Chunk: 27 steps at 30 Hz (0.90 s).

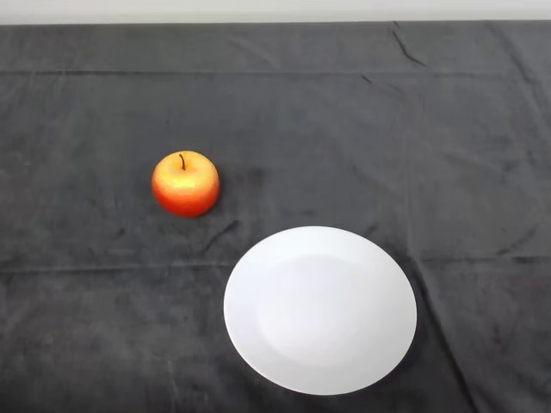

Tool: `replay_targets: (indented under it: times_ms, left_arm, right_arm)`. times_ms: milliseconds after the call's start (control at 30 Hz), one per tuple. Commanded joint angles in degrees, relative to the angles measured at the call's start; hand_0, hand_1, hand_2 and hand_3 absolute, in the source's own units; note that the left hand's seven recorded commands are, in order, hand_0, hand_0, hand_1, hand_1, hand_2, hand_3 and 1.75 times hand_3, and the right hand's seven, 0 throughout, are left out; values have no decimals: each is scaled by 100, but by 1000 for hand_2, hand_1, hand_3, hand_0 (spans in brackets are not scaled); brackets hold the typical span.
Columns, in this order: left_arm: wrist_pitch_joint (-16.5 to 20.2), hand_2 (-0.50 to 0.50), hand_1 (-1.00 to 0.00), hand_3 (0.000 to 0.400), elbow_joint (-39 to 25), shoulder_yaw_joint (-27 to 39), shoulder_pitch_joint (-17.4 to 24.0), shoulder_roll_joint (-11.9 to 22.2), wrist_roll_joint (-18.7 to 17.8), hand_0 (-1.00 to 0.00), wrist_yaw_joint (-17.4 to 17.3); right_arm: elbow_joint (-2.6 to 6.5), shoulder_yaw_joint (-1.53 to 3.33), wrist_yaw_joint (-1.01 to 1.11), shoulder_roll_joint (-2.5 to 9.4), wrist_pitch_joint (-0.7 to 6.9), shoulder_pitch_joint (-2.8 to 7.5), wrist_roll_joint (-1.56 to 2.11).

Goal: Move the apple to the plate

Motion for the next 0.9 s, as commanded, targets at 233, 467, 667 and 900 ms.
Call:
replay_targets:
  times_ms: [233,467,667,900]
  left_arm:
    - [63,0,0,0,-230,140,51,91,165,0,14]
    - [71,0,0,0,-236,177,47,82,218,0,5]
    - [79,0,0,0,-241,200,37,66,266,0,9]
    - [111,0,0,0,-250,166,-15,40,389,0,52]
  right_arm:
    - [-1,-103,2,-198,36,18,-25]
    - [-1,-103,2,-198,36,18,-25]
    - [-1,-102,2,-198,35,18,-24]
    - [-1,-102,2,-198,35,18,-24]
